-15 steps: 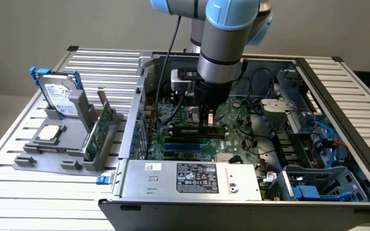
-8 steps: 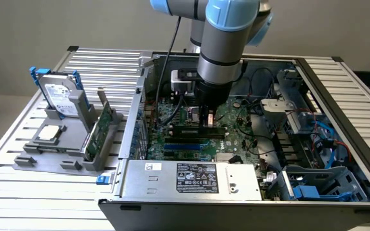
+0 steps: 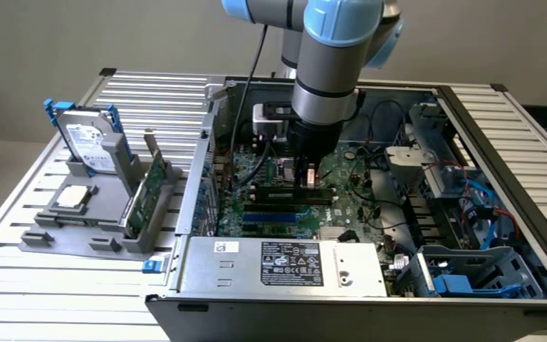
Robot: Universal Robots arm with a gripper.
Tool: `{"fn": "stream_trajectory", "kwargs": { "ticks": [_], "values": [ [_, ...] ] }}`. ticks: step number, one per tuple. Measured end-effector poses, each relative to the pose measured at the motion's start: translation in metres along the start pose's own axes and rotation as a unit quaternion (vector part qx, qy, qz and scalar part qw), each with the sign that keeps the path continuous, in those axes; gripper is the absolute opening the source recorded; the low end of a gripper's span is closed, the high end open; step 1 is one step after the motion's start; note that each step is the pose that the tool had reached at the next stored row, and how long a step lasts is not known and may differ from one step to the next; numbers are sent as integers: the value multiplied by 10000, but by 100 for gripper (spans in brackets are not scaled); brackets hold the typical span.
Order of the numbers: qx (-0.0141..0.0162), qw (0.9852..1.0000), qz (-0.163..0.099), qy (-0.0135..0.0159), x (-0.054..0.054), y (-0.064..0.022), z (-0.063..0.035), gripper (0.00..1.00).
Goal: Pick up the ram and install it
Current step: 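Insert the ram into the slot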
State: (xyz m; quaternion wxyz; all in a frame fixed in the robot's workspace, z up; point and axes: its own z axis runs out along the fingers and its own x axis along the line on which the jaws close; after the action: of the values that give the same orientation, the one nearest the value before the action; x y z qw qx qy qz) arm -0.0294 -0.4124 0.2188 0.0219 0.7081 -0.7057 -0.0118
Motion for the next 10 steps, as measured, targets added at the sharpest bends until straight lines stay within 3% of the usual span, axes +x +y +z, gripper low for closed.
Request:
{"fn": "stream_trajectory", "kwargs": {
  "ticks": [10],
  "values": [
    [-1,10000,0,1,-1,5,8,14]
  ]
}}
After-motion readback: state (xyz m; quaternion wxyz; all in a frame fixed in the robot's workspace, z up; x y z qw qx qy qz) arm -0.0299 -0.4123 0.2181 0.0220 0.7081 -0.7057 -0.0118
